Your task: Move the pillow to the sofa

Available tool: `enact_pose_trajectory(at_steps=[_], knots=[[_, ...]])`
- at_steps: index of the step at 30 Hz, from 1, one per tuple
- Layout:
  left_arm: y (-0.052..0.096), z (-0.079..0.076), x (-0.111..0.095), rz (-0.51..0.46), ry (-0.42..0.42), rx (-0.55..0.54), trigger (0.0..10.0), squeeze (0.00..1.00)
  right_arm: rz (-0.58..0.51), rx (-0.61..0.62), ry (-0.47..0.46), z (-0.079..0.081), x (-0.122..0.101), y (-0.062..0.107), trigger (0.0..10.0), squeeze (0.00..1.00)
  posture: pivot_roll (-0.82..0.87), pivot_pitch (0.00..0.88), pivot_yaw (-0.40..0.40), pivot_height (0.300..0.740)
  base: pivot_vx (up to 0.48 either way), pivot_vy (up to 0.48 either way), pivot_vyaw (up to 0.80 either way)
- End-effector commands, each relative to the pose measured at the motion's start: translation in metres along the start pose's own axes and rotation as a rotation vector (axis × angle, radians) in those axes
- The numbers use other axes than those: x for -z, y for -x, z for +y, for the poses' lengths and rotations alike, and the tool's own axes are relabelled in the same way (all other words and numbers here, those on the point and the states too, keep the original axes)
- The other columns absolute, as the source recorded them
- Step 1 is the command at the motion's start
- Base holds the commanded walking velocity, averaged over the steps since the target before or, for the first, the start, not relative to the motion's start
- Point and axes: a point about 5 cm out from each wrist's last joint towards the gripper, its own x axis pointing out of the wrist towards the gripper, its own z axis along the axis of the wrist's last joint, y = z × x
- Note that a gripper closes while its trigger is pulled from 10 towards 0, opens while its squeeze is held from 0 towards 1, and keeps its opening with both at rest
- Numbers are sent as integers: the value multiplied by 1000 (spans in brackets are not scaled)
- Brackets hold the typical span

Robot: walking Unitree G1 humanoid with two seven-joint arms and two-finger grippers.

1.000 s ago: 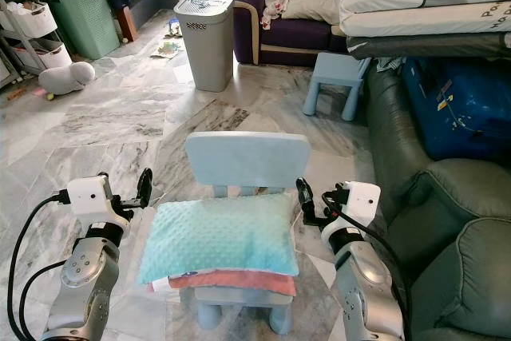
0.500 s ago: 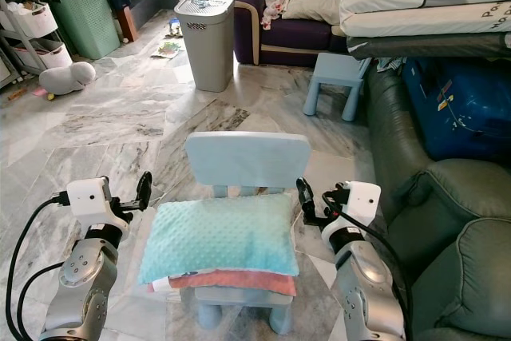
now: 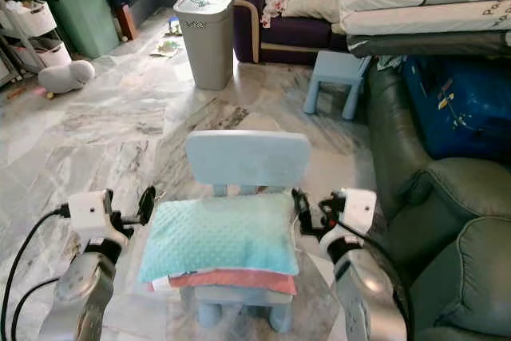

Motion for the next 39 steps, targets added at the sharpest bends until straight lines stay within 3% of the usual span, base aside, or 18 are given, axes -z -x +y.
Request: enact_pose_trajectory(at_steps=[1, 5, 15, 39], knots=[[8, 3, 2, 26, -20, 8, 10000, 0, 19, -21, 18, 3, 1, 6, 10000, 0, -116, 148, 8, 740, 0, 0, 0], [22, 5, 8, 62, -28, 4, 10000, 0, 58, -34, 33, 3, 6, 17, 10000, 0, -115, 199, -7, 740, 0, 0, 0], [37, 8, 13, 111, -33, -9, 10000, 0, 116, -58, 55, 4, 9, 29, 10000, 0, -118, 237, -22, 740, 0, 0, 0], [35, 9, 9, 127, -42, -15, 10000, 0, 133, -82, 68, 14, 8, 29, 10000, 0, -123, 257, -22, 740, 0, 0, 0]])
